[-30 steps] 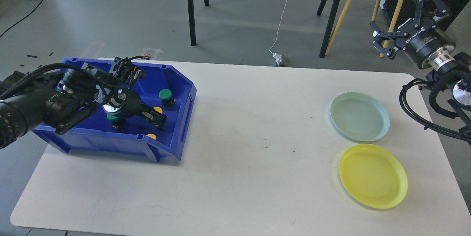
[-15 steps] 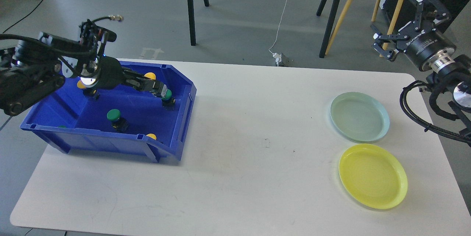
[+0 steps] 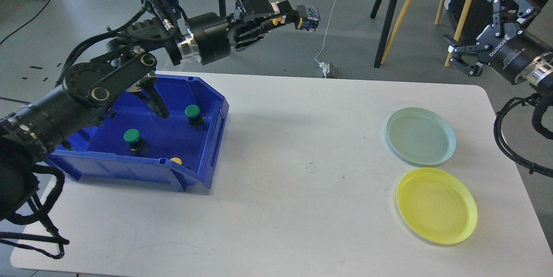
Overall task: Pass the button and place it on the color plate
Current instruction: 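Lift the button out of the bin toward the right gripper, then close the right gripper on the button held by the left gripper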
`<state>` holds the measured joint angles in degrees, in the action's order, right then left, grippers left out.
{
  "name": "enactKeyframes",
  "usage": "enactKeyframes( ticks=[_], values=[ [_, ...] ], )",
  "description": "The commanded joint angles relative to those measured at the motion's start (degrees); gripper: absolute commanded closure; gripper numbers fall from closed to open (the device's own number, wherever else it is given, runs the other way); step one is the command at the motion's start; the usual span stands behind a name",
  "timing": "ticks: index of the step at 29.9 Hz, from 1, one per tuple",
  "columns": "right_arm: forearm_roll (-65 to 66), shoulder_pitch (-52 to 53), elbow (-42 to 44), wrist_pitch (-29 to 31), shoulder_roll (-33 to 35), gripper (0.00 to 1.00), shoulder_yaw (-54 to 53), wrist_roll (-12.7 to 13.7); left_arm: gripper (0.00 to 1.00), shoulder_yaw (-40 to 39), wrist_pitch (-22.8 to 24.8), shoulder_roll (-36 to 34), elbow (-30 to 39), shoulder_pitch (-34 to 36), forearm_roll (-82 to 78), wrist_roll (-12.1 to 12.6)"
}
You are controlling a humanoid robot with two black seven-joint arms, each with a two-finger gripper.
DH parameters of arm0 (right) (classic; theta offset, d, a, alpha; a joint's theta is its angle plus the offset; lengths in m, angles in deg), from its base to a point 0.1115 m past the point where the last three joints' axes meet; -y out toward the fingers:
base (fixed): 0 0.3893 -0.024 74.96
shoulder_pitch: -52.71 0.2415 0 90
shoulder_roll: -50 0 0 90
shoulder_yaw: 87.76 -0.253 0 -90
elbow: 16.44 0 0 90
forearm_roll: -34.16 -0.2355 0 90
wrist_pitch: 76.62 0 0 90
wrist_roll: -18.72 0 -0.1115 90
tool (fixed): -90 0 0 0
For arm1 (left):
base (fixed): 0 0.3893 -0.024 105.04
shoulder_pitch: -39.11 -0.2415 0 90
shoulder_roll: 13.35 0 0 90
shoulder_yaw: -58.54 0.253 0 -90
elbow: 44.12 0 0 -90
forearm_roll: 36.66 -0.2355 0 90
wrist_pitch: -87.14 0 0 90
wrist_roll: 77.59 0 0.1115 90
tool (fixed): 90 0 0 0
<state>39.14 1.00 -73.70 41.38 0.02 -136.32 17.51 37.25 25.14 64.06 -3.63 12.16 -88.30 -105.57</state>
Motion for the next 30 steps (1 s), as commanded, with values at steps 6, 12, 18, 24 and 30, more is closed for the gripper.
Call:
enactKeyframes(
  ticks=[6,12,18,24,30],
  values=[
    [7.5,-3.93,-10.42,0.0,-6.61,0.01,0.48,-2.21,0.83,-0.86,0.0,6.17,-3.57,-0.03,1.89,-0.01],
    [7.59,-1.12,-8.75,0.0,-12.76,0.01,0.74,-3.36,0.83,-0.94,0.0,6.09,-3.57,-0.12,1.89,-0.01],
    [7.59,3.01,-5.49,0.0,-15.85,0.01,3.64,-3.97,0.83,-0.94,0.0,6.09,-3.57,-0.12,1.98,-0.01],
    [7.59,5.39,-4.09,0.0,-17.78,0.04,5.84,-4.5,0.83,-0.94,0.0,6.09,-3.57,-0.12,1.98,-0.01],
    [7.85,6.62,-3.21,0.0,-18.13,0.39,6.02,-4.59,0.83,-0.94,0.0,6.0,-3.57,-0.21,2.07,-0.01]
  ],
)
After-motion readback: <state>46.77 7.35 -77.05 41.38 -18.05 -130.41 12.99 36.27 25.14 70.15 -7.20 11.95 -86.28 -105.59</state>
